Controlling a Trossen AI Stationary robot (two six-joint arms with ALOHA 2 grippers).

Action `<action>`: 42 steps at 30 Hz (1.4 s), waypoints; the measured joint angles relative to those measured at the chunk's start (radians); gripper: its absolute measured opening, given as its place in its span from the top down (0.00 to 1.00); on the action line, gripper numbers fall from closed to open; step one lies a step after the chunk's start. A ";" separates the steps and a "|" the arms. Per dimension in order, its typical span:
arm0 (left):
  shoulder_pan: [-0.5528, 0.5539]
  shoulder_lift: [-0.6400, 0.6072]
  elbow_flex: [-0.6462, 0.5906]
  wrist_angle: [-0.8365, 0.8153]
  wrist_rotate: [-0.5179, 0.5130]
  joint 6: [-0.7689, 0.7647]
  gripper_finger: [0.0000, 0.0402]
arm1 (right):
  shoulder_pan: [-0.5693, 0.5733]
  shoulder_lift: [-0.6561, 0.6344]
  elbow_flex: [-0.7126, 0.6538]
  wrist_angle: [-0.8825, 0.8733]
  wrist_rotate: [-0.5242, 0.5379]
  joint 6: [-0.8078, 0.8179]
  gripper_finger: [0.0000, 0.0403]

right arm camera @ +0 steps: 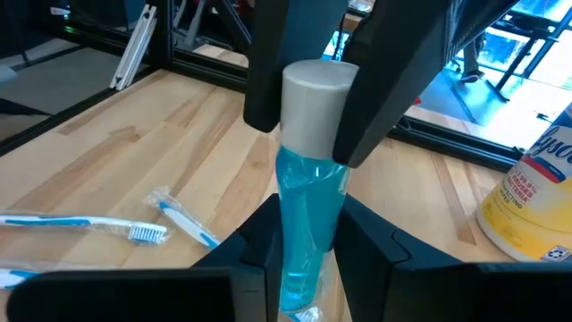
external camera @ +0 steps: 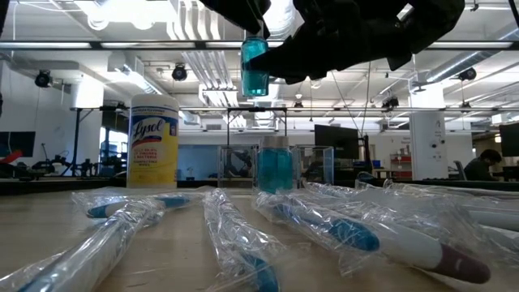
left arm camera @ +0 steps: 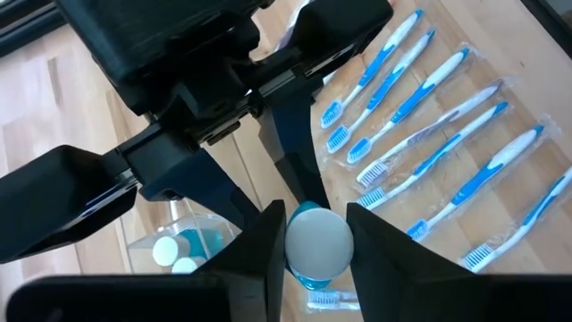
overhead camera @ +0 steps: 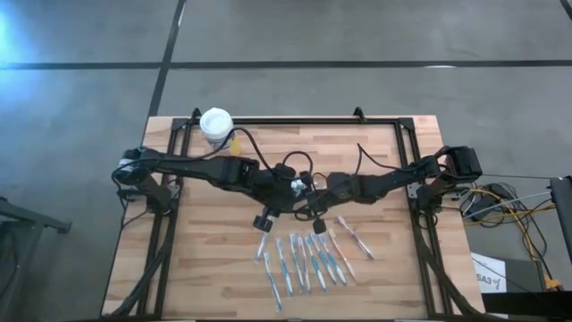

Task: Pick & Place toothbrushing station
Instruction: Put the blue mouthwash bottle into the middle section of the transparent organizer

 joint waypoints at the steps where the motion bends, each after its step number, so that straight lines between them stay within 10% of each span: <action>1: 0.000 0.000 0.000 -0.001 0.000 0.003 0.76 | 0.000 0.000 0.000 0.000 0.000 0.000 0.80; 24: 0.000 -0.096 -0.005 -0.053 -0.010 -0.015 0.76 | 0.000 -0.055 0.000 -0.012 0.029 0.042 0.39; 37: 0.034 -0.487 -0.451 0.198 -0.029 -0.124 0.76 | -0.001 -0.228 -0.139 0.024 0.211 0.112 0.49; 42: 0.061 -0.611 -0.610 0.284 -0.028 -0.156 0.76 | -0.044 -0.375 -0.225 0.067 0.002 0.042 0.59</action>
